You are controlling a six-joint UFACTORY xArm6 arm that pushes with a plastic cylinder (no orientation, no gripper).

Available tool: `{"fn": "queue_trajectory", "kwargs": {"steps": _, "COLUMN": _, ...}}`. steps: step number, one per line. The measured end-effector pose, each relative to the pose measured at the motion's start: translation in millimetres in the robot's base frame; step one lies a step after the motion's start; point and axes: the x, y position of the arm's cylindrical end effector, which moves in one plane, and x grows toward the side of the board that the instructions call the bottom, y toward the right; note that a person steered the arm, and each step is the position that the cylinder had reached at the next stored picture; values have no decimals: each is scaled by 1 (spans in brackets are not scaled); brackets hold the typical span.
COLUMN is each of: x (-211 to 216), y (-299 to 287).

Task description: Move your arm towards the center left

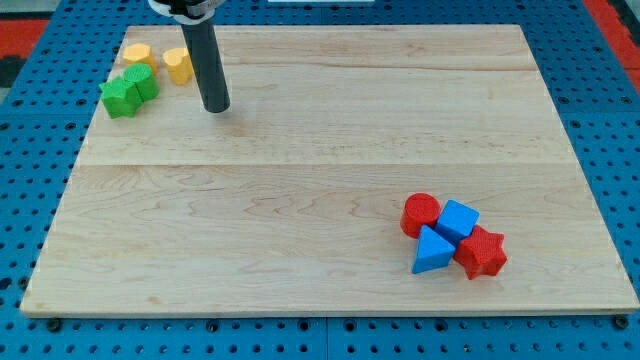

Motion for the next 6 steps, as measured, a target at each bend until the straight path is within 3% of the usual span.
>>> {"fn": "queue_trajectory", "kwargs": {"steps": 4, "x": 5, "y": 20}}
{"fn": "queue_trajectory", "kwargs": {"steps": 5, "x": 30, "y": -26}}
{"fn": "queue_trajectory", "kwargs": {"steps": 6, "x": 56, "y": -118}}
